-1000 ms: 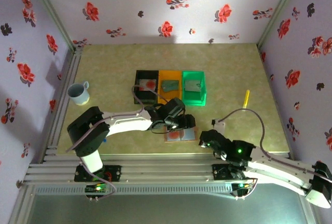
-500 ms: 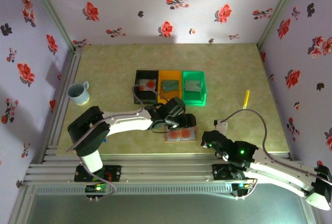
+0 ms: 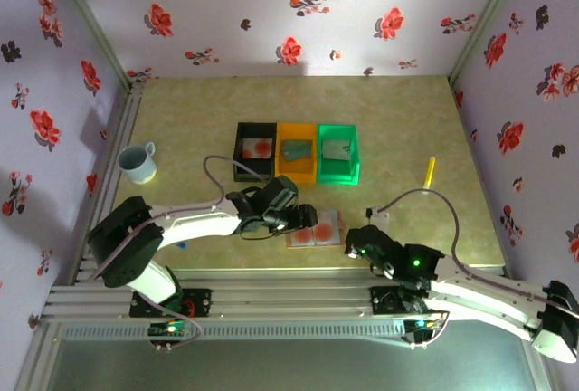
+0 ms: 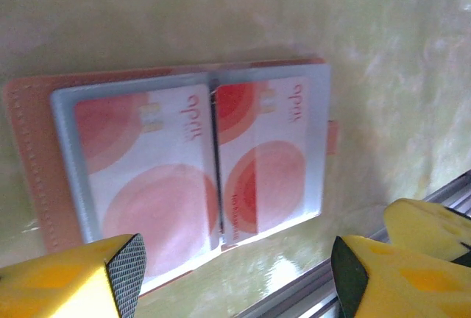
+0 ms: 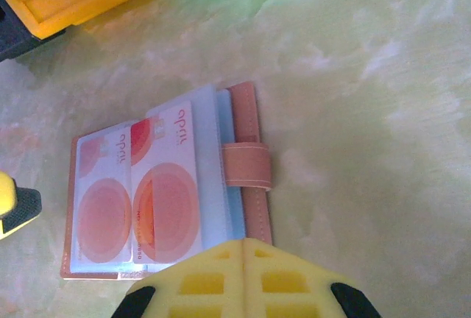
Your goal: Take the credit cards out of the card holder
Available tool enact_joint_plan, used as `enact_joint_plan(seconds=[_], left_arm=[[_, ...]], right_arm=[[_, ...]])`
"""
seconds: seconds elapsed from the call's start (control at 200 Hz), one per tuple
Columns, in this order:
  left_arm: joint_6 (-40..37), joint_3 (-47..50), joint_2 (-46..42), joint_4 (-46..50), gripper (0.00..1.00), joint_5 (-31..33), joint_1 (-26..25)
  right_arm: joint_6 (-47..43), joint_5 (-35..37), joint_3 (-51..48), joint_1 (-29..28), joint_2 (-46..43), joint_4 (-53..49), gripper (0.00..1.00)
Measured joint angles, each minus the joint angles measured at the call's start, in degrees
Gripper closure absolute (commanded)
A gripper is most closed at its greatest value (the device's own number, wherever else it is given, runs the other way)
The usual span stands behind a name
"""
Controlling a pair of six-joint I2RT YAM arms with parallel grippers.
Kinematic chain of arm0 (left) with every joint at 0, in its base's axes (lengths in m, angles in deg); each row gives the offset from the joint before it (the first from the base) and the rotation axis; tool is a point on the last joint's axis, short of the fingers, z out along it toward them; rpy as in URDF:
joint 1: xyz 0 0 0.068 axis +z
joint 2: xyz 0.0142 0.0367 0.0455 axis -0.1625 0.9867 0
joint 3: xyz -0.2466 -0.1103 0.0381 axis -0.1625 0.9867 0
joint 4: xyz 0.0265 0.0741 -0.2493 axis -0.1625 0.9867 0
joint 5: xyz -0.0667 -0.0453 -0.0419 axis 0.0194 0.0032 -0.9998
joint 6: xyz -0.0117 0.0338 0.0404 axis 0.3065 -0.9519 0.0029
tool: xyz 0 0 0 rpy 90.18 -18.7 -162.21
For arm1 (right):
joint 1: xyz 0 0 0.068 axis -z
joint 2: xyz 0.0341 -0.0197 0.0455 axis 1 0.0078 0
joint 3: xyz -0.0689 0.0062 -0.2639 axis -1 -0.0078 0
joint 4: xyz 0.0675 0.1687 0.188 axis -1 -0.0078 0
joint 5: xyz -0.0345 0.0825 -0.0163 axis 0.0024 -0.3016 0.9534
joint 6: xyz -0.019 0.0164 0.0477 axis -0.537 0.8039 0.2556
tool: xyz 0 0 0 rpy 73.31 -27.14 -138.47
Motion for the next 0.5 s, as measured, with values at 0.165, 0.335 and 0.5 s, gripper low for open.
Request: enact_joint_plan(seconds=[0.165, 0.335, 0.5], left_arm=[[0.0, 2.1, -1.3, -0.3, 0.33, 0.0, 0.0], [0.0, 2.6, -2.9, -1.6, 0.37, 0.3, 0.0], [0.3, 2.7, -3.1, -2.6, 0.40, 0.4, 0.0]], right_arm=[[0.1, -1.2, 0.9, 0.0, 4.5, 3.0, 1.00], [0.2, -3.1, 2.6, 1.2, 9.0, 5.9, 1.00], [0.3, -6.1, 3.6, 3.6, 12.3, 8.8, 1.00]])
